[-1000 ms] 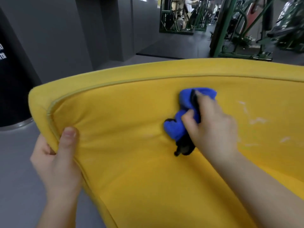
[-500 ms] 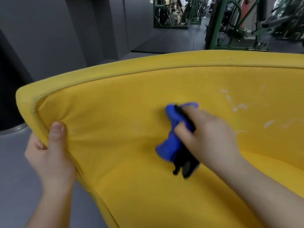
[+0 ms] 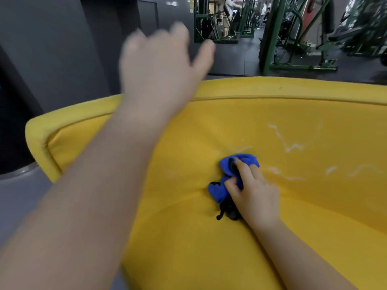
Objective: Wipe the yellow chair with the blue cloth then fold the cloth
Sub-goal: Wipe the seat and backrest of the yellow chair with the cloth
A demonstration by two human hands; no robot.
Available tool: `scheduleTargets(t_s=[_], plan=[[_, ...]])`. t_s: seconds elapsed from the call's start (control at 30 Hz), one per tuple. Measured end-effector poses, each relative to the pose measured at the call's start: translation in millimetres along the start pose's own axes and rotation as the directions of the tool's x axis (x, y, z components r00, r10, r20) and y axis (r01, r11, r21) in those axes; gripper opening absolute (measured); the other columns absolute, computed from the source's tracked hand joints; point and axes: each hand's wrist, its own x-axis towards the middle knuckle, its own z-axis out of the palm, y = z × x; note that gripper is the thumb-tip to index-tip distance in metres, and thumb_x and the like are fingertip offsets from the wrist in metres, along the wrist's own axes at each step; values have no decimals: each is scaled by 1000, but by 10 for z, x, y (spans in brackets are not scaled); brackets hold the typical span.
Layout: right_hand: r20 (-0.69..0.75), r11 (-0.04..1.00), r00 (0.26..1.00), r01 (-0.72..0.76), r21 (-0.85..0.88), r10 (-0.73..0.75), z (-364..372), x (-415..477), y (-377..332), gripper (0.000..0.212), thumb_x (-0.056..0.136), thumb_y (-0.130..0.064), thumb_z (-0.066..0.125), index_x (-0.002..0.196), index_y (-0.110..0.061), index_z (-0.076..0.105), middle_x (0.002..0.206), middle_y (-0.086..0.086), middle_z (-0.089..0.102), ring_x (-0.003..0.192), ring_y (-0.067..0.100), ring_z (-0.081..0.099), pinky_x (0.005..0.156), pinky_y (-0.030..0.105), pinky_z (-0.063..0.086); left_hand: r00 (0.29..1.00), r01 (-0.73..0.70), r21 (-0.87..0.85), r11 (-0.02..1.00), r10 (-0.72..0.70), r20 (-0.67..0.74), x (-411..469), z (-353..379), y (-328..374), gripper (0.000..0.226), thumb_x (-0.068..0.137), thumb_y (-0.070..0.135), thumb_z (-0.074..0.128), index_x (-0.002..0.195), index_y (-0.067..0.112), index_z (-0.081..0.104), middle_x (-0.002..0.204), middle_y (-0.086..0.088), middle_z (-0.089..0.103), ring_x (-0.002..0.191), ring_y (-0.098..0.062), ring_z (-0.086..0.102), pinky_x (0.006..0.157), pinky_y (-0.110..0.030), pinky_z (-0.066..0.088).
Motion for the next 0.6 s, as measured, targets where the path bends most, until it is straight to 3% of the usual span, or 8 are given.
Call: scheduleTargets(t_s=[0.03, 0.07, 0.2, 0.3, 0.4, 0.47, 0.53, 0.6], plan=[[-22, 1000, 1000, -10, 1, 10, -10, -36, 44, 40, 78, -28, 48, 110, -14, 67, 73, 4, 58, 41, 29, 50, 33, 25, 30, 991, -135, 119, 984, 132, 34, -354, -43, 253, 59, 97, 65, 21, 101, 16, 55, 86, -8, 62, 77, -32, 56, 61, -34, 34], [-6, 999, 999, -39, 4, 39, -36, -63, 57, 41, 78, -29, 47, 113, -17, 64, 74, 4, 57, 41, 30, 51, 33, 25, 31, 980, -180, 175, 968, 160, 120, -407, 25, 400, 58, 98, 63, 20, 93, 16, 53, 77, -6, 59, 65, -28, 50, 54, -32, 30], [-57, 999, 998, -36, -15, 35, -140, 32, 176, 39, 80, -29, 48, 116, -19, 61, 73, 5, 58, 46, 30, 55, 34, 28, 36, 999, -21, 163, 986, 25, -25, -320, 295, 406, 54, 101, 52, 23, 71, 14, 47, 54, -1, 35, 47, -24, 30, 46, -29, 17], [-254, 989, 956, -142, 41, 147, -447, 312, 145, 39, 82, -28, 50, 116, -14, 64, 90, 9, 67, 70, 32, 65, 49, 34, 48, 971, -16, 188, 982, 60, -232, -497, 389, 362, 49, 96, 45, 28, 62, 13, 44, 50, -3, 34, 45, -23, 27, 46, -27, 8], [-340, 965, 904, -237, 111, 260, -553, 581, 29, 38, 82, -25, 51, 115, -12, 63, 91, 9, 66, 74, 32, 63, 51, 31, 44, 964, 10, 188, 982, 40, -263, -497, 370, 313, 44, 92, 40, 33, 58, 14, 42, 46, -5, 36, 43, -23, 27, 47, -25, 5], [-244, 994, 963, -108, 33, 112, -385, 472, -75, 35, 79, -26, 50, 107, -10, 64, 81, 11, 64, 59, 32, 61, 42, 30, 42, 956, 21, 172, 985, 31, -291, -500, 351, 329, 41, 90, 39, 38, 56, 16, 39, 43, -6, 41, 42, -22, 25, 48, -24, 4], [-14, 996, 999, 31, -79, -32, -193, 162, -115, 27, 76, -30, 48, 93, -14, 60, 69, 10, 59, 46, 33, 57, 34, 30, 37, 952, 18, 141, 990, 26, -304, -504, 362, 328, 41, 88, 39, 39, 55, 16, 38, 42, -5, 39, 41, -22, 23, 48, -24, 3], [326, 985, 945, 23, -171, 35, -163, 12, -70, 16, 78, -35, 46, 85, -22, 48, 71, 7, 59, 55, 34, 60, 39, 34, 40, 954, 6, 145, 989, 38, -297, -491, 386, 317, 42, 90, 39, 37, 55, 14, 39, 44, -2, 31, 40, -21, 19, 48, -26, 3]])
